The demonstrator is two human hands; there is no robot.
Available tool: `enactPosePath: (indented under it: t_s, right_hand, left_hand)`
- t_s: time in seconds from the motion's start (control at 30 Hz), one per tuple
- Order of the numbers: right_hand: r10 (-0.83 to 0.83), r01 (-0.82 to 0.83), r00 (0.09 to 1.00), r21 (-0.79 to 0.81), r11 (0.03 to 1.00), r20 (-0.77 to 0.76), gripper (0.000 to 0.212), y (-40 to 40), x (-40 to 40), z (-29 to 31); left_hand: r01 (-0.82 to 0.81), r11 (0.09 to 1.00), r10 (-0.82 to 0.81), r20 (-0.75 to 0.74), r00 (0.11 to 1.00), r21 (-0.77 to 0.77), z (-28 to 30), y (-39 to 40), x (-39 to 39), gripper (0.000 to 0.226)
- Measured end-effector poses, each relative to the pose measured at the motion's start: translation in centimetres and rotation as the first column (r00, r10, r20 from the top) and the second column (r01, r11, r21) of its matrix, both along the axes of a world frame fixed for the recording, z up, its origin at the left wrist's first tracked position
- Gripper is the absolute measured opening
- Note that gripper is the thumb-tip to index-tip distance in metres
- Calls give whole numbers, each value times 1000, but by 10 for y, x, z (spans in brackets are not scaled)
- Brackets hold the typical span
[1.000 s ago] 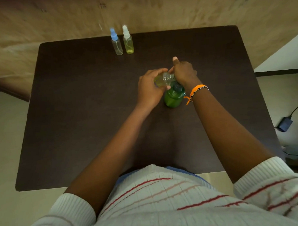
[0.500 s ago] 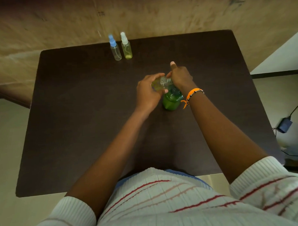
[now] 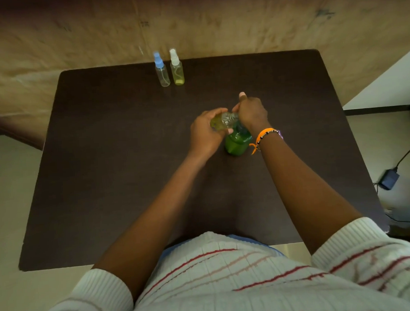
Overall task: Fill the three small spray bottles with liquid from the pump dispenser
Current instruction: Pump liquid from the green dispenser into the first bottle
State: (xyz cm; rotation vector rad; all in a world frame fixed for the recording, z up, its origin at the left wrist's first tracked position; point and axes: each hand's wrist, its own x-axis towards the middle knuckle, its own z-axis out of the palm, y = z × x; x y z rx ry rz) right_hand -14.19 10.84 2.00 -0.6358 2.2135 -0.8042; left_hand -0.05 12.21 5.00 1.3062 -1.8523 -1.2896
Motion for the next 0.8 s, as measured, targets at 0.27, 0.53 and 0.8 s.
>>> enactPosePath:
  t_s: [0.27, 0.53, 0.8]
  right_hand:
    - [18, -18, 998, 4, 1000, 57, 68, 0, 1, 7]
    - [-45, 45, 999, -27, 999, 6, 57, 5, 5, 5]
    - [27, -28, 991, 7, 1000, 131, 71, 0, 7, 15]
  left_hand:
    - [-7, 1000, 7, -41, 999, 2, 4, 1, 0, 52]
    - [33, 996, -28, 59, 998, -84, 5, -3, -2, 54]
    - [34, 991, -26, 63, 998, -130, 4, -5, -2, 55]
